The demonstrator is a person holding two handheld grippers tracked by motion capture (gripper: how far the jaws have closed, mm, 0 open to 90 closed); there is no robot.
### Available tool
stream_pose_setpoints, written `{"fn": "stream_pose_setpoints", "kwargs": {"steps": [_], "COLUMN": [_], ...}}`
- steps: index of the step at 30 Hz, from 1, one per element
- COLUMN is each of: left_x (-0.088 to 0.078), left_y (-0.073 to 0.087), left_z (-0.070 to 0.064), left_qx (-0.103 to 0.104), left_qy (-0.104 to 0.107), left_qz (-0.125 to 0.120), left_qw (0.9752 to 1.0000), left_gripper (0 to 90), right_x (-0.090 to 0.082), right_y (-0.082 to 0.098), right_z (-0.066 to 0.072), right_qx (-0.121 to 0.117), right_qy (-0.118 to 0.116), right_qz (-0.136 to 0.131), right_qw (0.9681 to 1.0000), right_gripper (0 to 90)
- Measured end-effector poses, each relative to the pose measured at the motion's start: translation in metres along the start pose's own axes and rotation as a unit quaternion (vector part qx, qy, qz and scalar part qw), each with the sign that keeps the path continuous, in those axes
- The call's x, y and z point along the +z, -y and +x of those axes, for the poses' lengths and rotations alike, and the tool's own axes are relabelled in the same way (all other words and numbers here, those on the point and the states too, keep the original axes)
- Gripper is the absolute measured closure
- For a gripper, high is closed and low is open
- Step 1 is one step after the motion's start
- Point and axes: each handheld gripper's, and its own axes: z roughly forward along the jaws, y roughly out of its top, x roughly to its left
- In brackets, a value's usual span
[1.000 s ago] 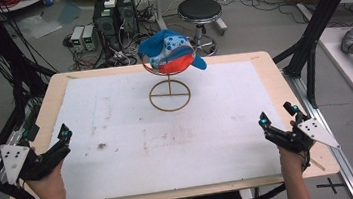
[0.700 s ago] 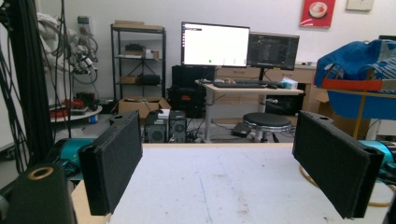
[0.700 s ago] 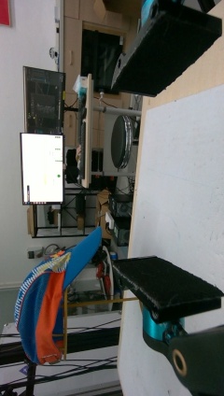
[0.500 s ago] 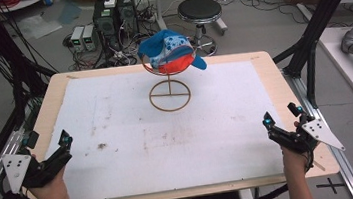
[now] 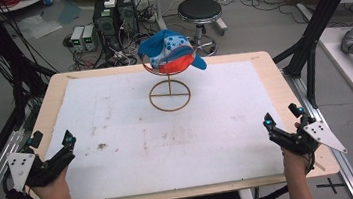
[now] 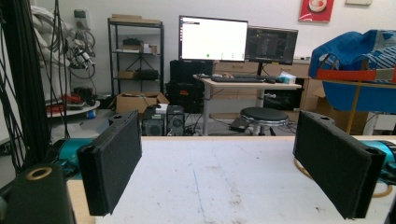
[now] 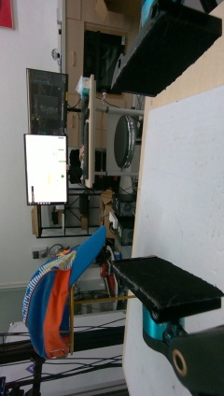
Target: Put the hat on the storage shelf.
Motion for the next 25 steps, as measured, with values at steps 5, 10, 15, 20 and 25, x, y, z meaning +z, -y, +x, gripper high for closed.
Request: {"fn": "stream_pose_setpoints", "kwargs": {"steps": [5,10,15,20,25], "left_x": [0.003,0.008,0.006,0.009,0.013], "left_y": [0.001,0.002,0.001,0.002,0.004], "left_z": [0.0,-0.002,-0.003,-0.003,-0.002], "left_qx": [0.003,0.004,0.005,0.006,0.011], "left_qy": [0.006,0.015,0.02,0.024,0.025], "left_qz": [0.006,0.013,0.01,0.014,0.022], "left_qw": [1.0,0.9998,0.9997,0.9996,0.9994], "left_gripper": [15.8,15.8,15.8,15.9,15.8], "right_x": [0.0,0.001,-0.003,-0.002,0.001], "right_y": [0.001,0.003,-0.001,0.001,0.005], "right_z": [-0.001,-0.002,0.0,-0.001,-0.004], "right_qx": [-0.003,0.003,0.001,0.005,0.009], "right_qy": [0.002,0.006,0.007,0.008,0.012], "right_qz": [0.002,0.008,0.0,0.001,0.01], "right_qw": [1.0,0.9999,1.0,1.0,0.9998], "right_gripper": [12.1,12.1,12.2,12.2,12.1]}}
